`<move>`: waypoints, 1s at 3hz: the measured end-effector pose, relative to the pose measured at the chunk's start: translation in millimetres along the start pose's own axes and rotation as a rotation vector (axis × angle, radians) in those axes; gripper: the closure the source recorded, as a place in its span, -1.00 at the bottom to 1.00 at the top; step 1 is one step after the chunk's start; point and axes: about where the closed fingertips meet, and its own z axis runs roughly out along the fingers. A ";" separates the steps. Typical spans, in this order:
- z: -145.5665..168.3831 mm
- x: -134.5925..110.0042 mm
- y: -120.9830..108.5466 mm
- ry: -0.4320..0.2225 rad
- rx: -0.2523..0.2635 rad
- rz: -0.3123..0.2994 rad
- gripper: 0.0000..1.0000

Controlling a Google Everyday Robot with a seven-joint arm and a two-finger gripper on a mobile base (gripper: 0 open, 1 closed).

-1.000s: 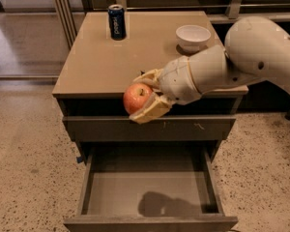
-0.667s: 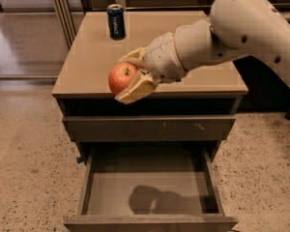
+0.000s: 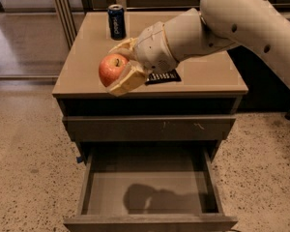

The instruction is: Pick apple from middle drawer and place on counter

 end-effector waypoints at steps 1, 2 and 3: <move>2.8 5.7 -10.2 0.018 0.030 0.028 1.00; 8.2 21.8 -37.0 0.043 0.075 0.071 1.00; 15.1 40.1 -67.4 0.060 0.107 0.110 1.00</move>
Offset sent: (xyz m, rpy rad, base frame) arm 0.0939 -0.0098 -0.0176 -0.0124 0.0344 -0.2156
